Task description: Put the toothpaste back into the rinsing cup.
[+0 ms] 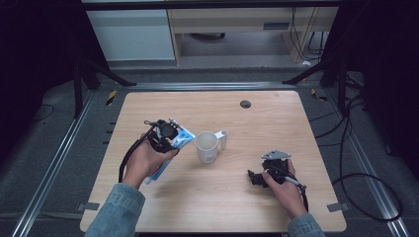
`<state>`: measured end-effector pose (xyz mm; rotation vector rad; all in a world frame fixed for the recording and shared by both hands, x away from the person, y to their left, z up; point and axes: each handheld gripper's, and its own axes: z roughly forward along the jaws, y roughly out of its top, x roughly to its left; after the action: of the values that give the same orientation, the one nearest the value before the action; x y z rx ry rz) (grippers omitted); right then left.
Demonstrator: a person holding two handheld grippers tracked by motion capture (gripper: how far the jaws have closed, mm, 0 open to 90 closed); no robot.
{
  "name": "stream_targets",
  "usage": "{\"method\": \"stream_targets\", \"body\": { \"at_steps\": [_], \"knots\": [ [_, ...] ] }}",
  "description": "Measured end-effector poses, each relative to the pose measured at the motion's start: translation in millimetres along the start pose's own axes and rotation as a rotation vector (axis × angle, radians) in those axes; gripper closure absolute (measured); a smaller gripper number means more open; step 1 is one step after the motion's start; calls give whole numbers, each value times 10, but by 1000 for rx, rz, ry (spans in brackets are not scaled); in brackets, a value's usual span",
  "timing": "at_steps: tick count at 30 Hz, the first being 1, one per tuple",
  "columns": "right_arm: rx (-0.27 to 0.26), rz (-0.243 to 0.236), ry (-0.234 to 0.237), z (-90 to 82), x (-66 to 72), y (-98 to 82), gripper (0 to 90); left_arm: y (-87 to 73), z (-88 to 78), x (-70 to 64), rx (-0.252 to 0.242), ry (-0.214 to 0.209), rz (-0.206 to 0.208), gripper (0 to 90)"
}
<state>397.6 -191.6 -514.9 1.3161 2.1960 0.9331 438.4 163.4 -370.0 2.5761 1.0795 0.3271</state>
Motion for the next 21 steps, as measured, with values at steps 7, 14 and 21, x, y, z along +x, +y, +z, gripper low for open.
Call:
{"method": "stream_targets", "body": {
  "at_steps": [7, 14, 21],
  "knots": [
    [1, -1, 6, -4, 4, -4, 6, 69, -64, 35, -16, 17, -4, 727],
    [2, -1, 8, -4, 4, -3, 5, 149, -144, 60, -61, 48, -12, 726],
    [2, -2, 11, -5, 4, -5, 4, 239, -215, 23, -120, 82, -1, 726]
  ]
}}
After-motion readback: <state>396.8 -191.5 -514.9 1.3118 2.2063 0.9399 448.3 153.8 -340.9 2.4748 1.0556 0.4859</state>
